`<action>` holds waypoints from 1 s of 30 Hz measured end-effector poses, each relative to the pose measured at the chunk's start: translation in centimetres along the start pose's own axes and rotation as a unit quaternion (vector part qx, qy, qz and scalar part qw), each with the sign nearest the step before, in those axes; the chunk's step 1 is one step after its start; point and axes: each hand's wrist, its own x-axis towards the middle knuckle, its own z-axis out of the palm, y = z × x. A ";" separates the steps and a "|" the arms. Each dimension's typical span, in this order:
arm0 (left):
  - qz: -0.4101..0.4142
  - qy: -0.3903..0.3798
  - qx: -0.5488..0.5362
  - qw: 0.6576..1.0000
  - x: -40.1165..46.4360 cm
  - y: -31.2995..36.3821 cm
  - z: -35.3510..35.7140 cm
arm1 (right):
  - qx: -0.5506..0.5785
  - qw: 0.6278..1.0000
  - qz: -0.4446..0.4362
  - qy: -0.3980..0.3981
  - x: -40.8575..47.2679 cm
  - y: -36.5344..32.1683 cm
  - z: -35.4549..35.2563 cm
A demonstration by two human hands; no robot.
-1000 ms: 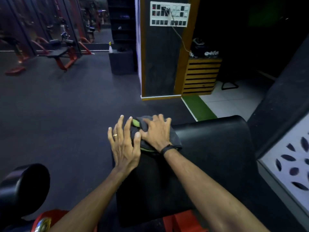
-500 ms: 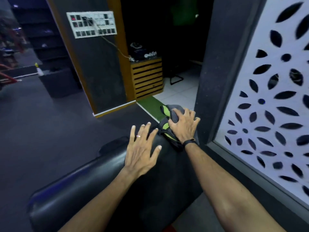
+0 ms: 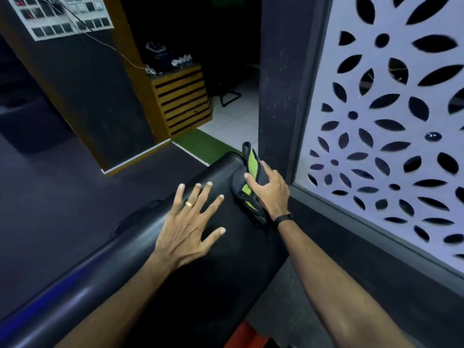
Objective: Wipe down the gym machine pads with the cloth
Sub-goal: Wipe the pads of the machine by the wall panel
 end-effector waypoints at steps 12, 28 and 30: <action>0.100 0.022 0.054 0.993 -0.4 0.4 0.2 | -0.065 0.979 0.163 0.101 -9.6 7.4 -1.3; 0.041 0.105 -0.038 0.993 -9.3 0.4 -1.3 | 0.063 0.914 0.380 0.126 -22.4 1.7 3.2; 0.021 0.095 -0.036 0.995 -10.9 0.1 -1.9 | 0.053 0.922 0.366 0.118 -24.9 0.5 3.9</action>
